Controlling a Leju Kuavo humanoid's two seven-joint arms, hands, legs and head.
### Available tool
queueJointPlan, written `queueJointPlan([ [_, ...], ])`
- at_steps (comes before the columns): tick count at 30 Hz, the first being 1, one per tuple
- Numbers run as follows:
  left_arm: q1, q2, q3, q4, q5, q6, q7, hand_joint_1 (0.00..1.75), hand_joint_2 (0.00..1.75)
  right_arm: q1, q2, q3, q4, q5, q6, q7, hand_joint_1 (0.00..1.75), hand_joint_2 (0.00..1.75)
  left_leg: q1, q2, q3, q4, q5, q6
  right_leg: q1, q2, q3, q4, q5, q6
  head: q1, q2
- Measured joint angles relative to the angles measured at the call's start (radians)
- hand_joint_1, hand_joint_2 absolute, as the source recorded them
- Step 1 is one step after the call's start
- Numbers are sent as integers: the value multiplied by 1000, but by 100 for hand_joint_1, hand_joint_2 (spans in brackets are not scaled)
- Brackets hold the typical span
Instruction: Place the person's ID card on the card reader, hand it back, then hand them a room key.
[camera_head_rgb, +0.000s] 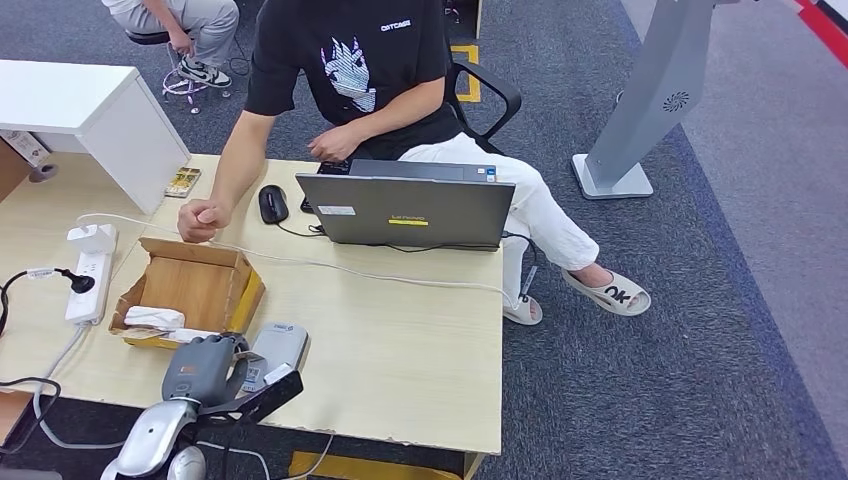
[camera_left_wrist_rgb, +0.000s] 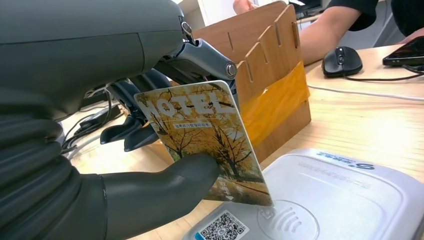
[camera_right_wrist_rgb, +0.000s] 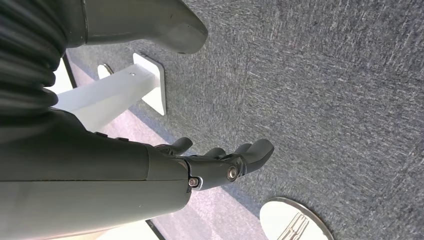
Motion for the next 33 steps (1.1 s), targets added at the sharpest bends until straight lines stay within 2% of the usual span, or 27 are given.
queueJointPlan([
  [6, -15, 1, 3, -38, 70, 4, -4, 175, 175, 0, 0, 0, -1, 0, 5, 1, 0, 175, 0, 0, 0, 0, 1, 0, 0, 0, -1, 0, 0, 0, 0, 0],
  [13, -107, 16, 2, -184, 146, -26, 12, 175, 175, 0, 0, 4, -8, 0, 14, 5, 0, 175, 0, -1, 0, 0, 1, 0, 0, -1, -1, 0, 1, 0, 0, 0],
  [18, -169, 33, 2, -249, 149, -28, 13, 175, 175, -1, 0, 7, -8, 0, 14, 6, 0, 175, 0, -1, 0, 0, 1, 0, 0, -1, -1, 0, 1, 0, 0, 0],
  [24, -187, 47, 2, -275, 141, -15, 14, 175, 175, -1, 0, 8, -8, 0, 11, 6, 0, 175, 0, -1, 0, 0, 1, 0, 0, 0, -1, 0, 1, 0, 0, 0],
  [33, -284, 106, 3, -286, 82, 5, 70, 175, 175, -3, 0, 25, -8, 0, 9, 12, 0, 175, 0, -1, -1, 0, 3, -1, 0, -1, -1, 0, 1, 0, 0, 0],
])
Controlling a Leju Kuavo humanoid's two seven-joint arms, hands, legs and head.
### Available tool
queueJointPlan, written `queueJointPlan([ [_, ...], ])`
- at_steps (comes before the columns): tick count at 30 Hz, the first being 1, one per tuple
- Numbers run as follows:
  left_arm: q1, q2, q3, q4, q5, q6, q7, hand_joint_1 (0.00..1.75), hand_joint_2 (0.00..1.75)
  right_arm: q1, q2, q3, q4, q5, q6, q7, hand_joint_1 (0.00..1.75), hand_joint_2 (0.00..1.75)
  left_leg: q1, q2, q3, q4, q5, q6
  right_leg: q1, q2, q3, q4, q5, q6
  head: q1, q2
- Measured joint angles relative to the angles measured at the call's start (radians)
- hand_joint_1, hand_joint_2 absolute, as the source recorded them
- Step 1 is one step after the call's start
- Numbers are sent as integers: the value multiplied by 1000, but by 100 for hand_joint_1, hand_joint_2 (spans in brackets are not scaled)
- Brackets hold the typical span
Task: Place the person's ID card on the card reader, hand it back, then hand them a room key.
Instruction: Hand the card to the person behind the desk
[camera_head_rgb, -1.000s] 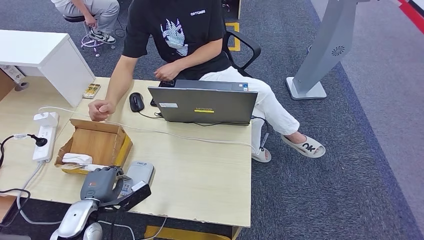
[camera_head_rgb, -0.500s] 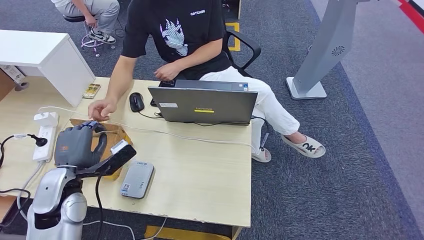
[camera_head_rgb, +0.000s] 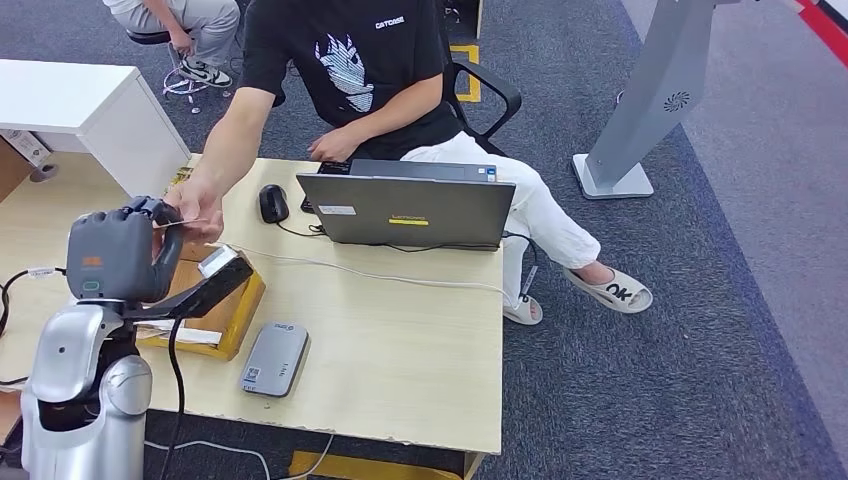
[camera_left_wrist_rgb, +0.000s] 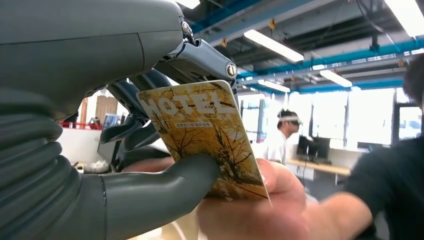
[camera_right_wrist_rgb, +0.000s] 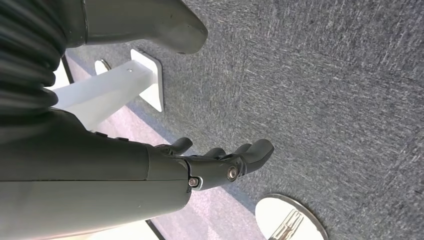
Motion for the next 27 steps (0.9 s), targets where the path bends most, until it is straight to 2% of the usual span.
queueJointPlan([
  [4, -58, 10, 15, 0, 16, -1, 21, 82, 175, 0, 0, 2, -2, 0, 3, 11, 0, 175, 0, 0, 0, 0, 1, 0, 0, 0, 0, 0, 1, 0, 0, 0],
  [5, -68, 11, 21, 0, 21, 1, 24, 82, 175, 0, 0, 3, -3, 0, 4, 13, 0, 175, 0, 0, 0, 0, 1, 0, 0, 1, 0, 0, 1, 0, 0, 0],
  [9, -91, 10, 40, 0, 29, 11, 29, 0, 175, 0, 0, 5, -4, 0, 8, 14, 0, 175, 0, 0, 0, 0, 1, 0, 0, 1, 0, 0, 1, 0, 0, 0],
  [24, -87, -21, 80, -8, 106, 13, 0, 0, 175, 0, 0, 6, -7, 0, 11, 15, 0, 175, 0, 0, -1, 0, 1, 0, 0, 1, 0, 0, 1, 0, 0, 0],
  [26, -56, -44, 86, -35, 138, 16, -35, 0, 175, 0, 1, 6, -12, 0, 17, 16, 0, 175, 0, 1, -1, 0, 1, 0, 0, 1, -1, 0, 1, 0, 0, 0],
  [27, -14, -64, 87, -69, 165, 18, -63, 0, 175, 0, 2, 5, -16, 0, 20, 17, 0, 175, 0, 1, -1, 0, 0, 0, 0, 1, -1, 0, 1, 0, 0, 0],
])
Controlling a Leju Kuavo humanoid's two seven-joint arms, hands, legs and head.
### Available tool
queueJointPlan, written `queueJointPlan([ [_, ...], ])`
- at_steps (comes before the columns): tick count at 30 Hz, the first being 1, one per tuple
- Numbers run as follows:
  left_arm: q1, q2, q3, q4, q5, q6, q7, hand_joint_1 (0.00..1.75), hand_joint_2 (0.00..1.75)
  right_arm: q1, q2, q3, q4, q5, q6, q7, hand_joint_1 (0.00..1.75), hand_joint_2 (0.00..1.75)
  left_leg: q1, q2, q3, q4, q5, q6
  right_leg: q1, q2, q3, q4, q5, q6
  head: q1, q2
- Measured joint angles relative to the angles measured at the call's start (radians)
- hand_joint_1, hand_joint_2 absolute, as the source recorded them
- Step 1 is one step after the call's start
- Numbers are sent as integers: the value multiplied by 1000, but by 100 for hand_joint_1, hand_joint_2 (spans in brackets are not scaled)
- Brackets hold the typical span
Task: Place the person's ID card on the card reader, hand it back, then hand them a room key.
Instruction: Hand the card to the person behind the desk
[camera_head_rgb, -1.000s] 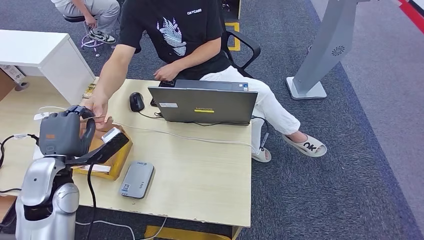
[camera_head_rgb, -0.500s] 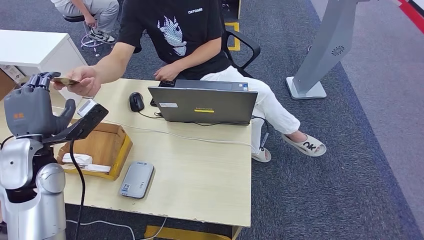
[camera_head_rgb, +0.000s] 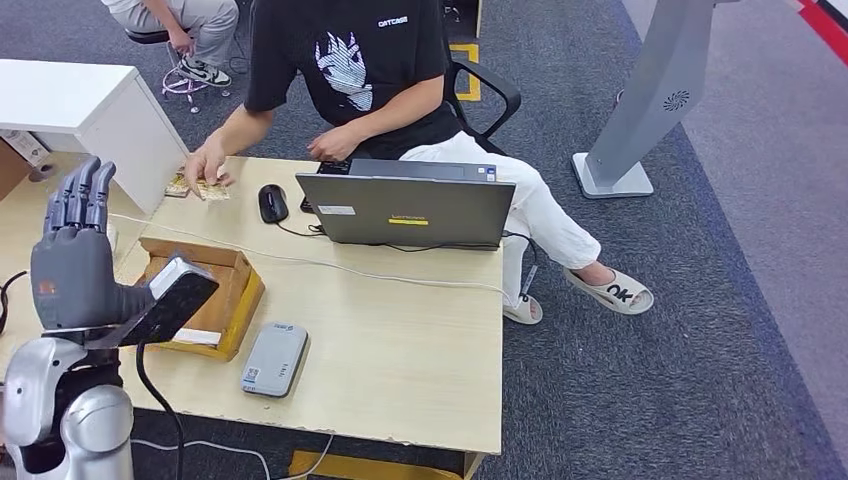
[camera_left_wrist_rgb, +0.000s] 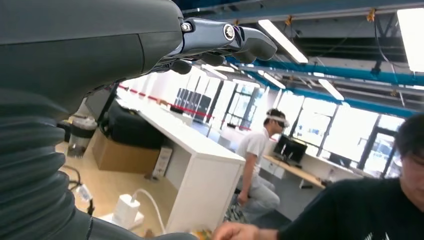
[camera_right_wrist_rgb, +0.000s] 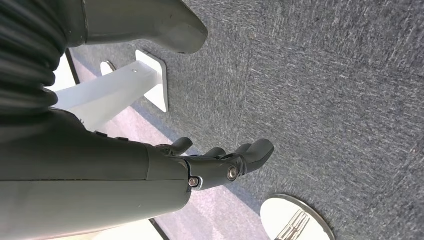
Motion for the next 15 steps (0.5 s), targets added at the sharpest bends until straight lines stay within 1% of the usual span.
queueJointPlan([
  [2, 130, -36, -8, -94, 62, -18, -43, 0, 175, 1, 2, -8, -10, 0, 3, 1, 0, 175, 0, 0, -1, 0, -1, 0, 0, 0, -1, 0, 0, 0, 0, 0],
  [3, 178, -45, -13, -129, 82, -31, -48, 0, 175, 1, 2, -13, -13, 0, 2, 1, 0, 175, 0, 0, -1, 0, -1, 0, 0, 0, -1, 0, -1, 0, 0, 0],
  [4, 210, -49, -16, -151, 93, -43, -48, 0, 175, 2, 2, -17, -15, 0, 1, 1, 0, 175, 0, 0, -1, 0, -1, 0, 0, 0, -1, 0, -1, 1, 0, 0],
  [8, 271, -49, -17, -192, 95, -58, -40, 0, 175, 3, 3, -27, -20, 0, 1, 3, 0, 175, 0, 1, -1, 0, -1, 0, 0, 0, -1, 0, -1, 1, 0, 0],
  [12, 354, -47, -16, -252, 98, -112, -17, 0, 175, 4, 3, -33, -27, 0, 1, 13, 0, 175, 0, 1, -1, 0, -1, 0, 0, 0, -1, 0, -1, 1, 0, 0],
  [15, 394, -47, -16, -288, 98, -135, -13, 0, 175, 4, 3, -34, -32, -1, 1, 17, 0, 175, 0, 0, -1, 0, -1, 0, 0, 0, -1, 0, -1, 1, 0, 0],
])
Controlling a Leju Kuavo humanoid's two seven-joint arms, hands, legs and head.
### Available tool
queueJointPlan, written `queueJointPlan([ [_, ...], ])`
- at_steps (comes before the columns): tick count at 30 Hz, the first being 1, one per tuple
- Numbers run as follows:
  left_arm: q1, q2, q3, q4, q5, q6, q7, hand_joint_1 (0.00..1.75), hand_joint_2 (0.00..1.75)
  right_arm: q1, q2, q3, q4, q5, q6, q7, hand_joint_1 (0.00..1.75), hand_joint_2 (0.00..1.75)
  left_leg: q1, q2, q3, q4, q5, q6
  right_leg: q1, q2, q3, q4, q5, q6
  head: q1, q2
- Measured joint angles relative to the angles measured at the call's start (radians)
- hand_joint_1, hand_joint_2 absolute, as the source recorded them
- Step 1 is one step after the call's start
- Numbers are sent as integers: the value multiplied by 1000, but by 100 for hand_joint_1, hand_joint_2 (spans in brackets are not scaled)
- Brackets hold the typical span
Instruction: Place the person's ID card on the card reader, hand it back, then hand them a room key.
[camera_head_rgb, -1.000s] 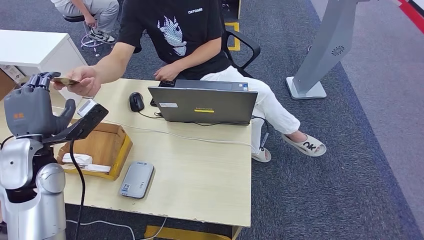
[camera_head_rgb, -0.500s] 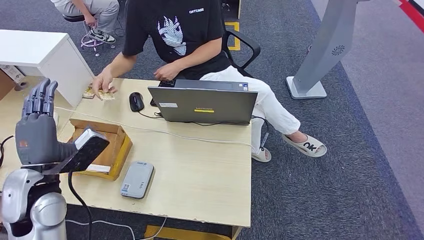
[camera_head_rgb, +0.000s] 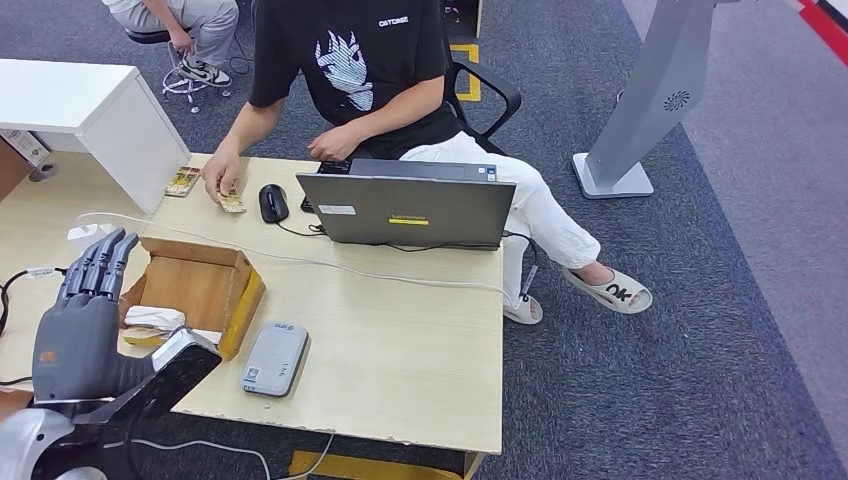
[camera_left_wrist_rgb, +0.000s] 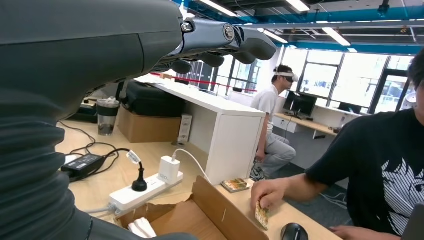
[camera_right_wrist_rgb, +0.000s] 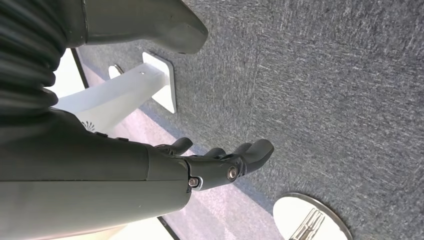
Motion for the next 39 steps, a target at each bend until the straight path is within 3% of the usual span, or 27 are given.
queueJointPlan([
  [13, 64, -30, 68, -61, -54, -111, -23, 0, 175, 0, 0, 0, -4, -5, 4, 1, 0, 175, 0, 0, 0, 0, 0, 0, 0, 0, 0, 0, 0, 0, 0, 0],
  [18, 68, -48, 123, -58, -198, -59, -29, 0, 175, 0, 0, -1, -4, -5, 8, 1, 0, 175, 0, 0, 0, 0, 0, 0, 0, 0, 0, 0, 0, 0, 0, 0],
  [29, 15, -64, 302, 61, -262, -66, -35, 0, 175, 0, 0, -1, -4, 1, 14, -7, 0, 175, 0, 0, 0, 0, 0, 0, 0, 0, 0, 0, 0, 0, 0, 0],
  [39, -1, -71, 354, 113, -279, -67, -40, 0, 175, 0, 0, -1, -4, 1, 14, -9, 0, 175, 0, 0, 0, 0, 0, 0, 0, 0, 0, 0, 0, 0, 0, 0],
])
